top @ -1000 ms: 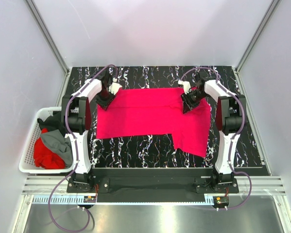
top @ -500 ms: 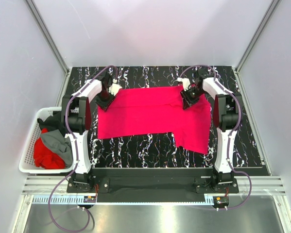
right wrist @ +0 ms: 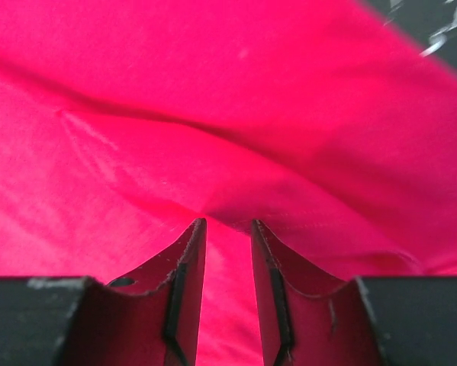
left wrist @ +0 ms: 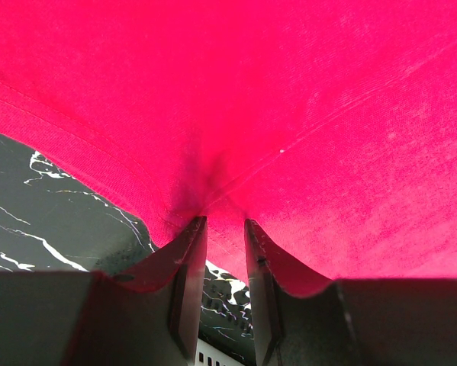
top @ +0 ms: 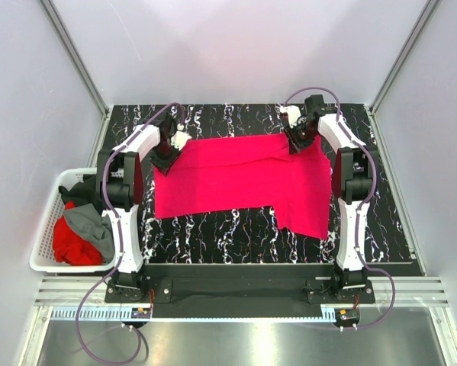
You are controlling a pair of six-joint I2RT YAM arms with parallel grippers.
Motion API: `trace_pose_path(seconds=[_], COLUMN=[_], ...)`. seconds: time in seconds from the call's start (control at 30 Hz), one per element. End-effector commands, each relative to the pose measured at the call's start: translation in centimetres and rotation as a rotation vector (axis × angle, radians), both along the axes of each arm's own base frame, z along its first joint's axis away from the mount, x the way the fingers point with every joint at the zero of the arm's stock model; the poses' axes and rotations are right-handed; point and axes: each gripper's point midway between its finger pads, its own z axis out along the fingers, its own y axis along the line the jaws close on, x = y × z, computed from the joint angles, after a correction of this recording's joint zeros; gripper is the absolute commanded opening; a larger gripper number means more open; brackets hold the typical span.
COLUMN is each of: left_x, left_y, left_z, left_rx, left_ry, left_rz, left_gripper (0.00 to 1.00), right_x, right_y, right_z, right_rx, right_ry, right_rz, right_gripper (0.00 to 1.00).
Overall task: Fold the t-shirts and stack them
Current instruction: Fold the tshirt
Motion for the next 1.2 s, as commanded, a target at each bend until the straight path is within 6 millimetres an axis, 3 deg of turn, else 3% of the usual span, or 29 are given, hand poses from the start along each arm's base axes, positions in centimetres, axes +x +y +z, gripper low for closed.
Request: trace_pose_path(seconds=[0.0,0.17,0.37,0.5,1.17], left_x=[0.2,0.2,0.2,0.2,-0.1], left_y=[0.4,0.5,0.4,0.5,0.5], left_z=[0.6,0.7,0.7,0.6,0.8], left_rx=[0.01,0.011,0.01,0.011,0.011], left_ry=[-0.019,-0.02,-0.02,-0.017,-0.018], left_rz=[0.007,0.003,0.004,0.004,0.0], left_gripper=[0.31,0.31,0.31,0.31,0.31], right_x=[2.8,2.2,-2.0,-4.1,-1.3], right_y=[-0.6,-0.2,1.4,1.7,2.6], right_z=[1.5,2.9,5.1,4.4,0.2], right_rx=[-0.036,-0.014,0.077,0.082,0.057], right_ry=[-0.096,-0.113,-0.13,-0.101,-0.058], right_rz=[-0.018,-0.002,0.11,0.13,0.115], right_gripper=[0.38,0.38,0.38,0.4,0.43])
